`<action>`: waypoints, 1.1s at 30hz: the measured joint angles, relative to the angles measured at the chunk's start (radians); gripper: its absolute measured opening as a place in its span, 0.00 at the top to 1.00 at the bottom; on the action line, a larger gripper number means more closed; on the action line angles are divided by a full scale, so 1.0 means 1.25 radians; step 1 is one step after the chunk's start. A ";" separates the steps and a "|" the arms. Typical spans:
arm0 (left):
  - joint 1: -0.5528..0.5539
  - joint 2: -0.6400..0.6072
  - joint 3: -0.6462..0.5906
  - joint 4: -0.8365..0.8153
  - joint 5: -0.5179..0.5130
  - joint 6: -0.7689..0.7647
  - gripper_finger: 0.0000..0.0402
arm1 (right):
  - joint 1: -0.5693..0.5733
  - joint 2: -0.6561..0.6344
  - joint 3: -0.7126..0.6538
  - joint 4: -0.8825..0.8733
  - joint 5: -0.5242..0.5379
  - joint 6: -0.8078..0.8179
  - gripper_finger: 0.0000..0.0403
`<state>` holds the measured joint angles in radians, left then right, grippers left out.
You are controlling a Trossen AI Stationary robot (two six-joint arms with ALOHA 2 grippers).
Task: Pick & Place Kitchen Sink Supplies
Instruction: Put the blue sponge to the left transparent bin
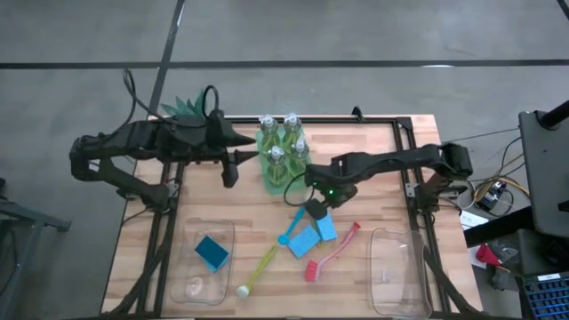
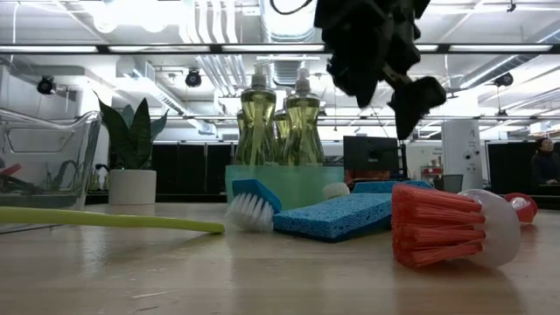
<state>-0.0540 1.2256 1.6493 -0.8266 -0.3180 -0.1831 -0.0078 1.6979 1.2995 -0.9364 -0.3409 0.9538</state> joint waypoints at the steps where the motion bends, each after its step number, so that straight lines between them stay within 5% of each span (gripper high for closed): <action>1: 0.000 0.000 0.000 -0.006 0.000 0.000 0.63 | 0.003 0.010 0.000 -0.001 -0.006 -0.005 0.09; 13: 0.000 0.000 0.000 -0.037 0.002 0.006 0.63 | 0.112 0.092 0.000 0.006 0.014 0.031 0.11; 33: 0.000 0.000 -0.001 -0.031 0.002 0.023 0.63 | 0.124 0.198 0.002 0.063 0.062 0.051 0.51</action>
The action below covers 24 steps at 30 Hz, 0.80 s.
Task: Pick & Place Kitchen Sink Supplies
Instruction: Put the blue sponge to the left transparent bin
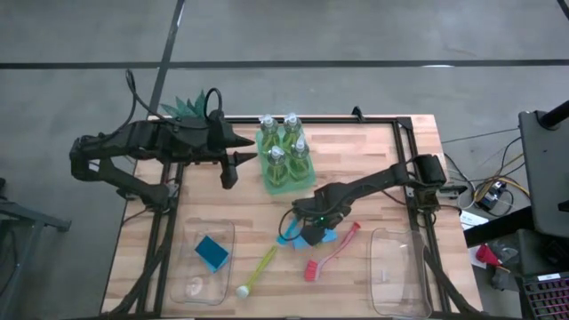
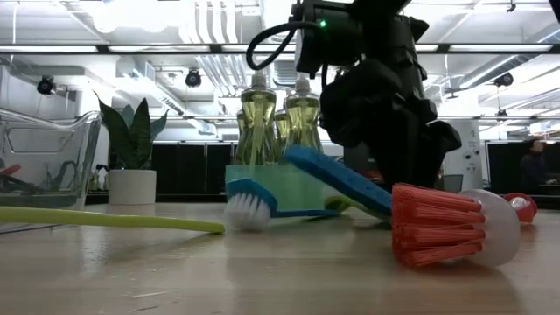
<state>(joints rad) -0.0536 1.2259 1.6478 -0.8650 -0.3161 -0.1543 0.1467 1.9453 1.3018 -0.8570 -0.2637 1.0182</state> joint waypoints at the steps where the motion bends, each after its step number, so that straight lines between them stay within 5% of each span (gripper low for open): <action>1: 0.000 0.000 0.000 0.000 0.000 0.000 0.63 | 0.001 0.000 0.000 0.000 0.000 -0.001 0.53; 13: 0.000 0.000 0.000 0.010 0.000 0.001 0.63 | 0.001 -0.015 0.000 0.000 -0.002 -0.035 0.95; 24: 0.000 0.000 0.000 0.044 0.000 0.010 0.63 | 0.001 -0.104 0.001 -0.002 -0.079 -0.025 0.98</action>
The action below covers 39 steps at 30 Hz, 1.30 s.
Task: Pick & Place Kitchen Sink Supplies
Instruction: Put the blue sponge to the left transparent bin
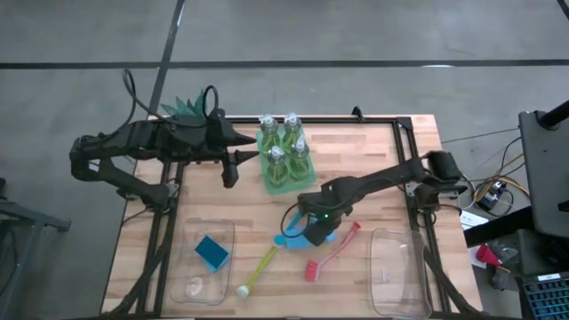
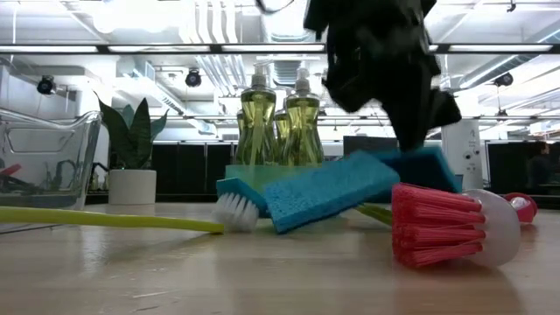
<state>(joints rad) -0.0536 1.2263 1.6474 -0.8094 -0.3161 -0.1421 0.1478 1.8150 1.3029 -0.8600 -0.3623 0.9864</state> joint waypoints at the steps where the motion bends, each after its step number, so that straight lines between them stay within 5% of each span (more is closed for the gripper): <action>1: 0.000 0.000 0.000 0.002 0.000 0.000 0.63 | 0.000 -0.013 0.003 0.000 -0.009 0.005 0.98; 15: 0.000 -0.001 0.023 0.034 0.016 -0.002 0.63 | -0.003 -0.249 0.052 0.109 -0.015 0.010 0.98; 25: 0.001 -0.008 0.030 0.085 0.328 0.012 0.63 | -0.007 -0.339 0.053 0.509 0.038 -0.093 0.98; 39: 0.005 -0.008 0.029 0.137 0.374 -0.167 0.63 | -0.007 -0.340 0.053 0.772 0.039 -0.243 0.98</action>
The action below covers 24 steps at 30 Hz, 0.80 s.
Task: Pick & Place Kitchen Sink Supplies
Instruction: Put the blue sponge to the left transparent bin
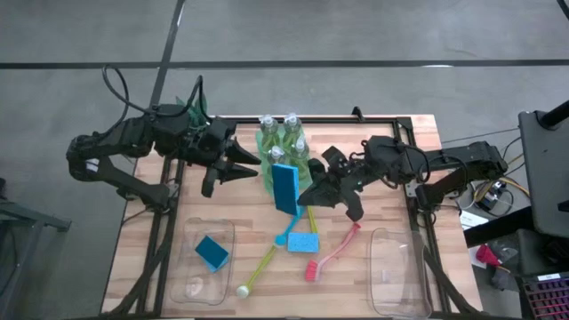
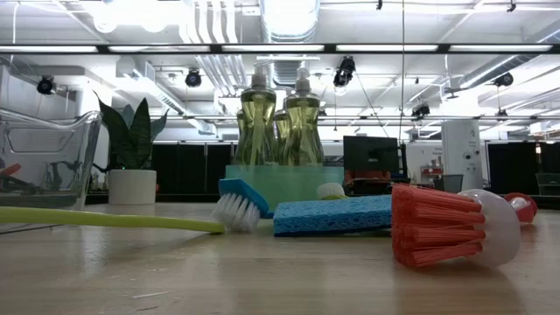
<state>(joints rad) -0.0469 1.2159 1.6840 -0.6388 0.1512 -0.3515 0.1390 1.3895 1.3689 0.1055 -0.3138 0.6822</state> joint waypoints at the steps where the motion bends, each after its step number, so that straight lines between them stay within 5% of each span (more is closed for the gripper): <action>1: 0.003 0.002 0.000 0.009 0.019 -0.027 0.63 | 0.000 0.002 0.000 0.022 0.002 -0.012 0.98; 12: 0.027 0.022 -0.001 0.195 0.101 -0.238 0.51 | -0.018 0.009 0.000 0.152 0.044 -0.161 0.98; 24: 0.037 0.068 -0.001 0.248 0.098 -0.275 0.48 | -0.032 0.023 0.000 0.194 0.066 -0.184 0.98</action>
<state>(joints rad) -0.0010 1.3012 1.6825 -0.3292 0.2739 -0.6947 0.0986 1.4178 1.3693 0.3480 -0.2314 0.4526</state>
